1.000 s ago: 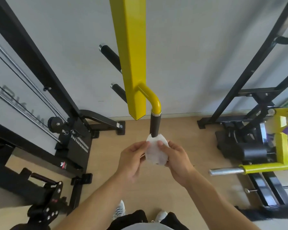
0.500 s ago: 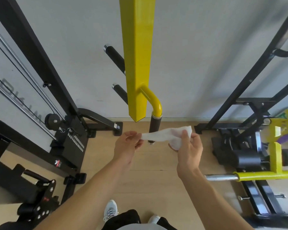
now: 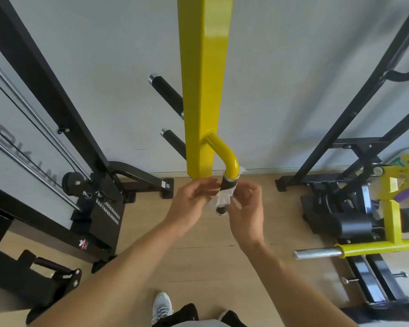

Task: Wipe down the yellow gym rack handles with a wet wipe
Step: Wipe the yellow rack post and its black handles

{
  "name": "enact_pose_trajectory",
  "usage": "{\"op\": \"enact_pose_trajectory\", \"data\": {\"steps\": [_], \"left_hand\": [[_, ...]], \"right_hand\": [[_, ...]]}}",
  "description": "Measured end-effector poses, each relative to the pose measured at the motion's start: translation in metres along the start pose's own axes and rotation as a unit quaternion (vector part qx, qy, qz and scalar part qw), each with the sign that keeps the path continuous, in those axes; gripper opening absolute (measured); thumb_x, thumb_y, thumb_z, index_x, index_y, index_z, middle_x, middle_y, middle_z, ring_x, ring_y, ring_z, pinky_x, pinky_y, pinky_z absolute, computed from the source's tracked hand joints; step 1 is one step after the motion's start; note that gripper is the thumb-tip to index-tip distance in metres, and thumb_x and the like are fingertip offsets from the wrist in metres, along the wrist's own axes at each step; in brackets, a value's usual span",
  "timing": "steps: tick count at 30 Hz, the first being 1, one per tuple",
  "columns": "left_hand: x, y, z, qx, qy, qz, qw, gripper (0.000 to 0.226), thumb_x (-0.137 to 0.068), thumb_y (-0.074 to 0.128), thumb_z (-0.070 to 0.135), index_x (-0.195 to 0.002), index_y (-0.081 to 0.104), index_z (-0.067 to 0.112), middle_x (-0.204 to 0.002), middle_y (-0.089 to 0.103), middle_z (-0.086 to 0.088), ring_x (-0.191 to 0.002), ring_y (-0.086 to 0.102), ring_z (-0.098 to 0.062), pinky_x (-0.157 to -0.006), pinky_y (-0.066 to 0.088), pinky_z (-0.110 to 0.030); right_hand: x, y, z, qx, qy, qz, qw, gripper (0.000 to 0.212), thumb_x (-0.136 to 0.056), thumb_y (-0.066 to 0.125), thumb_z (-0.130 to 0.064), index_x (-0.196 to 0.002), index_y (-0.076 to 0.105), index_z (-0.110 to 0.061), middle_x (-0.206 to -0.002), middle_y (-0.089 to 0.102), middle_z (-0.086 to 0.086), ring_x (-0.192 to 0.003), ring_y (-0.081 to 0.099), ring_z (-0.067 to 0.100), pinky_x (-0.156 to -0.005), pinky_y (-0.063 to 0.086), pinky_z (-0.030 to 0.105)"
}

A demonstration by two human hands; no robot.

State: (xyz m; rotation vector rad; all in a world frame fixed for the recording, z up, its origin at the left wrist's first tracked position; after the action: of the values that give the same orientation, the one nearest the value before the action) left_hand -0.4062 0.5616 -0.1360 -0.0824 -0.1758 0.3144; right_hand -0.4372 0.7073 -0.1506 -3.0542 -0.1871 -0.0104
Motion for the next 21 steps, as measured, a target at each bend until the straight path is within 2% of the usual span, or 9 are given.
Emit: {"op": "enact_pose_trajectory", "data": {"steps": [4,7,8,10,12,15,18,19,21], "left_hand": [[-0.001,-0.006,0.008,-0.036,0.059,0.006,0.998,0.043,-0.090,0.061,0.003,-0.125,0.065,0.026,-0.125,0.070,0.009,-0.121,0.063,-0.008,-0.105,0.049,-0.031],[0.006,-0.008,0.031,-0.011,0.124,0.038,0.991,0.029,-0.089,0.069,0.025,-0.118,0.068,0.023,-0.115,0.074,0.009,-0.111,0.068,-0.007,-0.097,0.054,-0.034],[0.011,-0.011,0.047,-0.040,0.197,0.088,0.976,0.019,-0.090,0.070,0.024,-0.107,0.070,0.016,-0.103,0.075,0.006,-0.099,0.071,-0.010,-0.088,0.057,-0.033],[0.020,-0.010,0.082,-0.134,0.373,0.144,0.907,0.008,-0.090,0.070,0.015,-0.092,0.068,0.007,-0.089,0.072,0.001,-0.085,0.069,-0.014,-0.078,0.055,-0.029],[0.015,-0.003,0.105,-0.246,0.492,0.081,0.831,0.008,-0.090,0.069,0.009,-0.096,0.070,0.004,-0.097,0.071,-0.004,-0.098,0.066,-0.022,-0.091,0.051,-0.031],[-0.015,0.002,0.108,-0.467,0.495,0.005,0.733,0.028,-0.097,0.059,0.029,-0.114,0.071,0.010,-0.119,0.071,-0.004,-0.129,0.057,-0.027,-0.120,0.028,-0.047],[-0.026,-0.001,0.102,-0.549,0.458,-0.038,0.699,0.045,-0.101,0.043,0.043,-0.124,0.067,0.013,-0.129,0.068,-0.004,-0.139,0.048,-0.027,-0.125,0.016,-0.049],[-0.026,-0.003,0.101,-0.548,0.459,-0.053,0.697,0.047,-0.102,0.040,0.044,-0.127,0.066,0.012,-0.133,0.066,-0.004,-0.141,0.046,-0.027,-0.125,0.015,-0.048],[-0.026,-0.005,0.101,-0.542,0.464,-0.078,0.696,0.050,-0.101,0.039,0.045,-0.130,0.063,0.013,-0.138,0.063,-0.004,-0.144,0.042,-0.026,-0.126,0.014,-0.046]], "right_hand": [[-0.010,0.014,0.003,0.130,-0.016,-0.053,0.990,0.012,-0.100,0.055,-0.029,-0.110,0.059,-0.034,-0.082,0.068,-0.001,-0.077,0.063,0.027,-0.068,0.055,0.047],[-0.010,0.015,-0.020,0.096,-0.093,-0.024,0.991,0.011,-0.100,0.049,-0.029,-0.107,0.055,-0.034,-0.078,0.066,0.005,-0.072,0.060,0.026,-0.060,0.049,0.033],[-0.011,0.016,-0.024,0.092,-0.107,-0.018,0.990,0.010,-0.099,0.049,-0.030,-0.107,0.054,-0.033,-0.079,0.066,0.004,-0.072,0.061,0.022,-0.058,0.047,0.026],[-0.013,0.019,-0.022,0.105,-0.118,-0.026,0.987,0.015,-0.100,0.051,-0.024,-0.112,0.049,-0.033,-0.088,0.067,-0.003,-0.076,0.062,0.008,-0.062,0.043,0.014],[-0.011,0.025,-0.003,0.153,-0.109,-0.060,0.980,0.025,-0.099,0.049,-0.022,-0.120,0.044,-0.035,-0.098,0.065,-0.007,-0.081,0.061,0.003,-0.066,0.042,0.012],[-0.008,0.026,0.024,0.222,-0.049,-0.072,0.971,0.030,-0.091,0.038,-0.028,-0.120,0.043,-0.023,-0.093,0.059,0.000,-0.075,0.054,0.011,-0.067,0.042,0.031],[-0.010,0.024,0.013,0.187,-0.062,-0.035,0.980,0.023,-0.088,0.035,-0.024,-0.106,0.044,-0.012,-0.083,0.056,0.016,-0.070,0.052,0.028,-0.062,0.048,0.047],[-0.010,0.024,0.004,0.169,-0.083,-0.024,0.982,0.022,-0.090,0.035,-0.024,-0.105,0.045,-0.013,-0.081,0.057,0.017,-0.069,0.052,0.029,-0.061,0.049,0.043],[-0.010,0.024,-0.007,0.142,-0.109,-0.012,0.984,0.014,-0.094,0.040,-0.026,-0.106,0.045,-0.021,-0.078,0.058,0.009,-0.066,0.052,0.021,-0.055,0.043,0.024]]}}
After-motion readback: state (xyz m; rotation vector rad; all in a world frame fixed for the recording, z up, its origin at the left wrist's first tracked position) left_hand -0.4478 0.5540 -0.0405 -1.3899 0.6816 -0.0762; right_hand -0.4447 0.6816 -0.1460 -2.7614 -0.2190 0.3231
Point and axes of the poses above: each hand's wrist, its own x-axis away from the middle knuckle, its own y-axis out of the palm, z = x × y, the point moved 3 cm from there along -x, towards the middle knuckle
